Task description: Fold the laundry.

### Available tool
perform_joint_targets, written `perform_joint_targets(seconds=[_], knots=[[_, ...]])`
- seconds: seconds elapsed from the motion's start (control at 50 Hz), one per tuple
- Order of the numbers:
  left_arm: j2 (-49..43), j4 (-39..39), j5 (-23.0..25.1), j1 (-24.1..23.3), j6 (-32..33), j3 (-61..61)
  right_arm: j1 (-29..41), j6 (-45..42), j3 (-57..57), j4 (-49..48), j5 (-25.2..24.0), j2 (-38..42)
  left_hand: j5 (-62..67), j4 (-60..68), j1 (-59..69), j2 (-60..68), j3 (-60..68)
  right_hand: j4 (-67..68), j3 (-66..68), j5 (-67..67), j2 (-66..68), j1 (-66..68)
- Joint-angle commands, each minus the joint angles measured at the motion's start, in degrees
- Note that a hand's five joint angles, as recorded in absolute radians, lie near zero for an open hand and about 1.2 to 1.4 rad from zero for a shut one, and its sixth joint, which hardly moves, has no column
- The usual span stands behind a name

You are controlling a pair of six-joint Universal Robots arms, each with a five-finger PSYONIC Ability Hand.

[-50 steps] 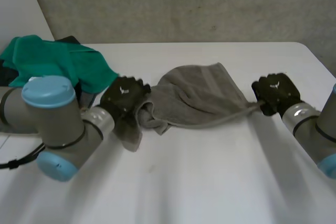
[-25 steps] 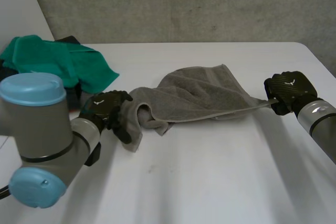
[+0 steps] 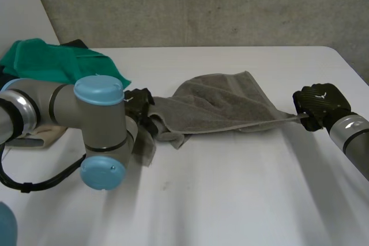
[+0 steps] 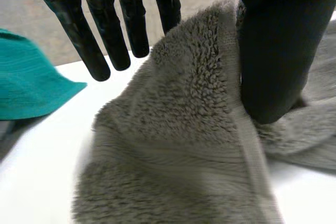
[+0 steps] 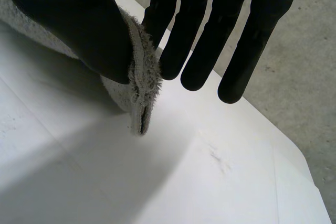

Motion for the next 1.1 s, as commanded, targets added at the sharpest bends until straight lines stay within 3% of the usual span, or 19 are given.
perform_joint_targets(seconds=[0.02,0.16,0.22,0.34,0.4,0.58,0.72,0.84,0.92,1.02,1.1], knots=[[0.3,0.3,-3.8,3.1,3.8,-1.0,-1.5,-1.0,-0.6,0.0,-0.9,0.1,6.2,6.1,5.6,6.4,6.3,11.4,11.9,12.4,12.6,15.8],[1.2,0.4,-2.7,4.0,9.1,-3.4,-1.4,-1.9,-1.6,0.5,-1.0,0.1,7.2,7.2,6.6,7.4,7.3,11.4,11.9,12.4,12.6,15.8],[2.2,0.9,-1.5,4.4,11.1,-4.5,-1.3,-2.1,-2.1,1.0,-1.0,-0.3,13.4,13.4,12.8,13.6,13.5,11.4,11.9,12.4,12.6,15.8],[7.3,0.5,1.4,5.7,14.1,-6.4,-0.8,-2.1,-4.8,4.2,-0.9,-1.7,50.5,50.5,49.9,50.7,50.6,11.4,11.9,12.4,12.6,15.8],[11.1,-1.1,2.9,6.1,15.6,-6.6,-0.8,-2.4,-6.9,7.1,-0.9,-3.4,50.6,50.5,50.0,50.8,50.7,11.4,11.9,12.4,12.6,15.8],[31.4,-17.9,11.6,9.2,26.9,-3.7,-5.3,-6.2,-20.9,26.2,-1.1,-17.5,50.6,50.5,50.0,50.8,50.7,11.4,11.9,12.4,12.6,15.8],[40.3,-30.1,18.4,9.8,36.5,1.7,-8.0,-9.5,-30.7,39.2,-3.0,-22.4,50.6,50.5,50.0,50.8,50.7,11.4,11.9,12.4,12.6,15.8],[37.8,-37.5,19.6,11.3,43.4,4.4,-7.7,-14.8,-33.4,45.2,-3.7,-19.5,50.6,50.5,50.0,50.8,50.7,11.4,11.9,12.4,12.6,15.8],[30.9,-39.9,19.8,12.1,46.0,4.6,-4.2,-18.3,-33.9,46.4,-0.7,-13.6,50.6,50.5,50.0,50.8,50.7,11.4,11.9,12.4,12.6,15.8],[20.0,-36.6,19.8,12.4,47.0,7.3,-0.1,-18.6,-34.7,45.4,4.4,-4.2,50.6,50.5,50.0,50.8,50.7,11.4,11.9,12.4,12.6,15.8],[11.5,-28.4,19.5,12.1,47.0,14.1,2.9,-16.4,-37.8,40.7,8.6,3.6,50.6,50.5,50.0,50.8,50.7,11.4,11.9,12.4,12.6,15.8]])
